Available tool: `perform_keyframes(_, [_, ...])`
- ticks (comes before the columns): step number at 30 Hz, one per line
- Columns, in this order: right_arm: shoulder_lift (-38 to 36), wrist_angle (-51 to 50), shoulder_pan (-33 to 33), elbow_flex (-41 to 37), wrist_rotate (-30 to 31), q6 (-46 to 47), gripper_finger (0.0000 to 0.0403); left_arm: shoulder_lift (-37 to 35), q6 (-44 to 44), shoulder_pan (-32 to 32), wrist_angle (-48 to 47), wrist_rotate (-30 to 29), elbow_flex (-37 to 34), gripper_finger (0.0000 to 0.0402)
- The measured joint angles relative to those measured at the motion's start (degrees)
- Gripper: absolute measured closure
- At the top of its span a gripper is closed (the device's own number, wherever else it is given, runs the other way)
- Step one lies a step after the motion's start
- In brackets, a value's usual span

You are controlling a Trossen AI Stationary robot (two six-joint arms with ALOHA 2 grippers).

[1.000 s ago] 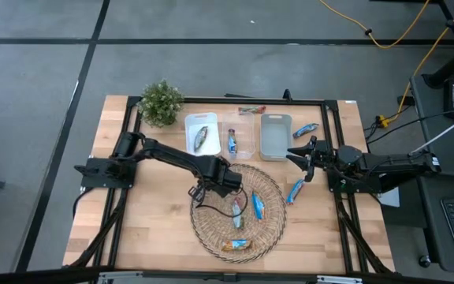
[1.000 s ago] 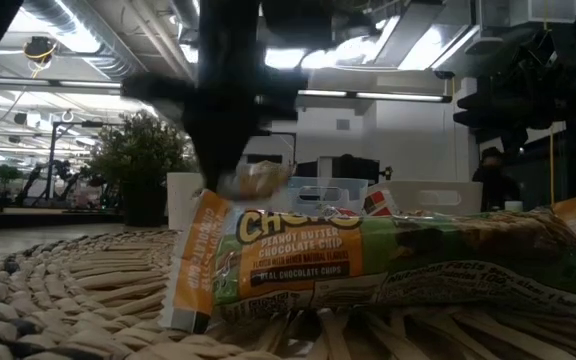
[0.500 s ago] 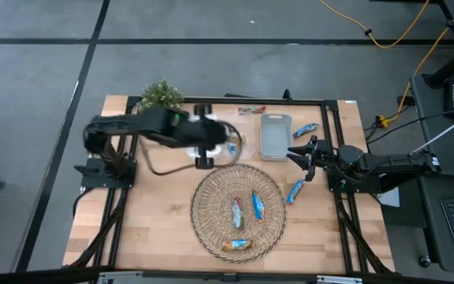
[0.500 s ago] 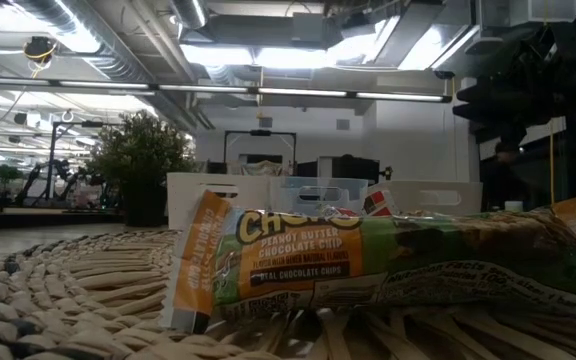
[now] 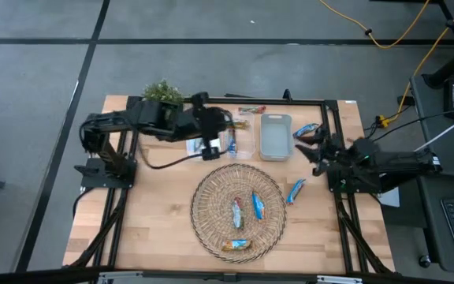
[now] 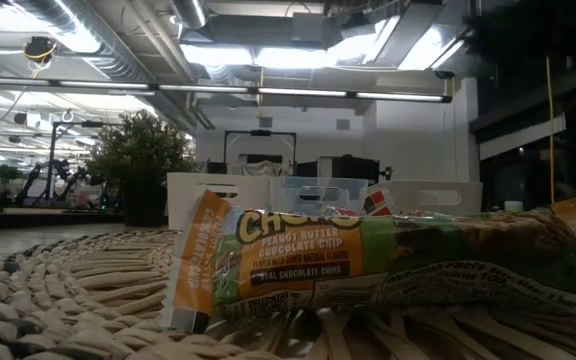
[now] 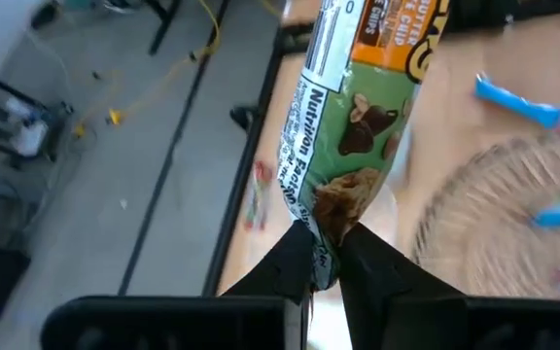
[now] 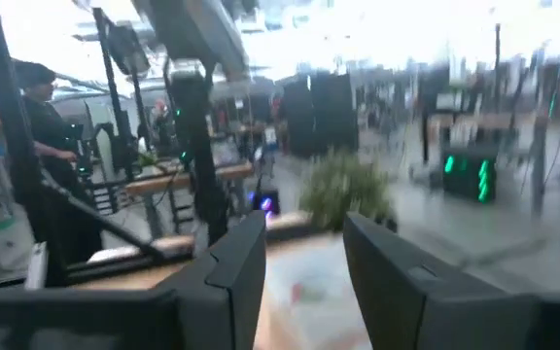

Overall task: Pick and place Granola Bars by type
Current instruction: Put the middle left yellow granola bar into the gray bin

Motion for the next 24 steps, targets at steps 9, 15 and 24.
perform_keyframes(9, [18.0,-23.5,-0.1,35.5,2.1,-12.4,0.0189,3.9,10.7,4.3,18.7,3.8,0.0,0.0376])
perform_keyframes(15, [28.5,-25.3,-0.1,45.8,-0.9,-11.9,0.0145,4.7,11.4,6.5,23.4,5.6,0.0,0.0376])
perform_keyframes(24, [42.3,-16.3,-2.3,48.7,-4.9,-12.0,0.013,7.3,12.3,7.0,25.7,6.6,-0.1,0.0376])
